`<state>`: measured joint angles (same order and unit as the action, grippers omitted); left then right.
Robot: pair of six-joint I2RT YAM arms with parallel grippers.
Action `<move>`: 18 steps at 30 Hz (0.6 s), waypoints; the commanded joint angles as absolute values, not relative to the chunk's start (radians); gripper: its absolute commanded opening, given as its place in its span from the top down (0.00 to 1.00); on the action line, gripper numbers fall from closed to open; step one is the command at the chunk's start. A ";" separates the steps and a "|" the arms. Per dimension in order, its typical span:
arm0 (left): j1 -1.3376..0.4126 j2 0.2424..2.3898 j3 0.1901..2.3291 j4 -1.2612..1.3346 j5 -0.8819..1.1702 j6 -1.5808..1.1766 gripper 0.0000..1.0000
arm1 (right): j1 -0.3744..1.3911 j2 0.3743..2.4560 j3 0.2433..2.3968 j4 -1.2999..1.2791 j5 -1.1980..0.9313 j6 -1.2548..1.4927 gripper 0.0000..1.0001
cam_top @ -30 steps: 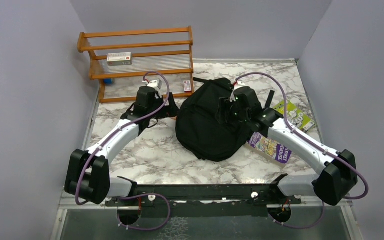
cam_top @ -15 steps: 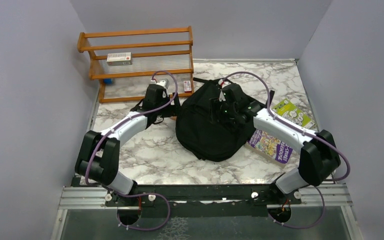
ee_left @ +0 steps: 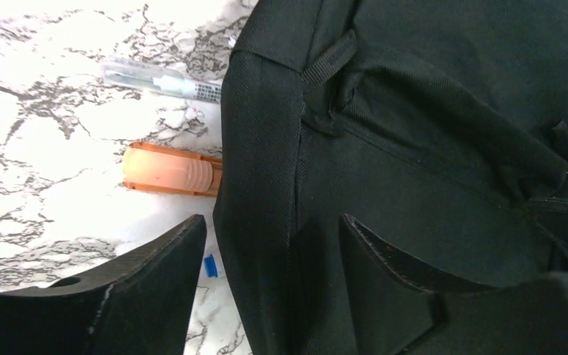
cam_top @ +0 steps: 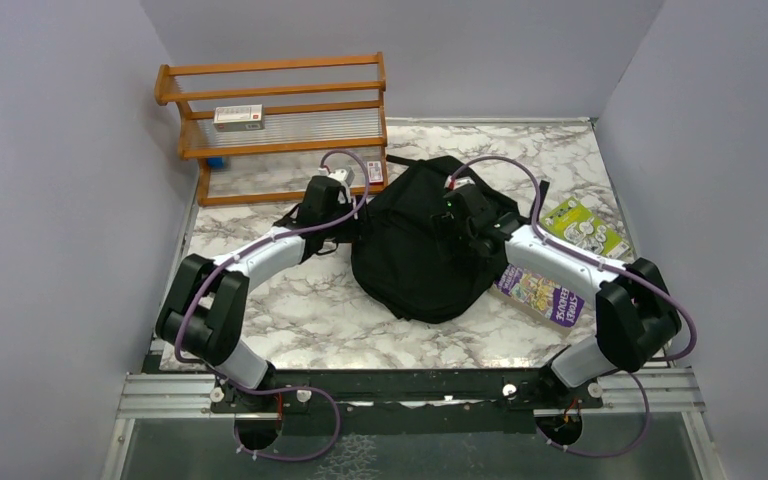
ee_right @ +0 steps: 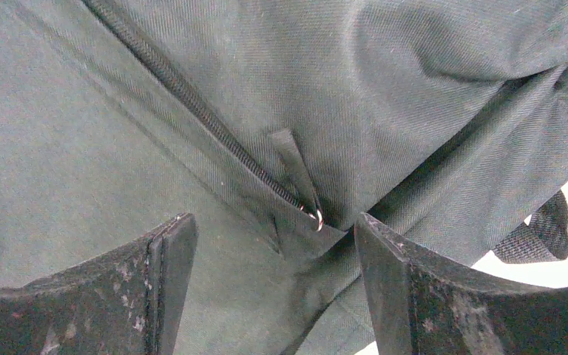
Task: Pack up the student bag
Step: Unzip the student bag at the center of the board.
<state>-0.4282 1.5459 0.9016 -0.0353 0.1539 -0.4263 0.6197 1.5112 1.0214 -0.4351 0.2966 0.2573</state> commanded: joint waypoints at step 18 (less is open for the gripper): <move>-0.442 1.528 0.821 0.048 0.225 -0.455 0.47 | 0.645 1.697 1.182 -0.270 0.148 -0.057 0.22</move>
<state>-0.4343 1.5558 0.8497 0.0055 0.1829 -0.4362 0.6353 1.6451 1.1557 -0.3008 0.1864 0.0025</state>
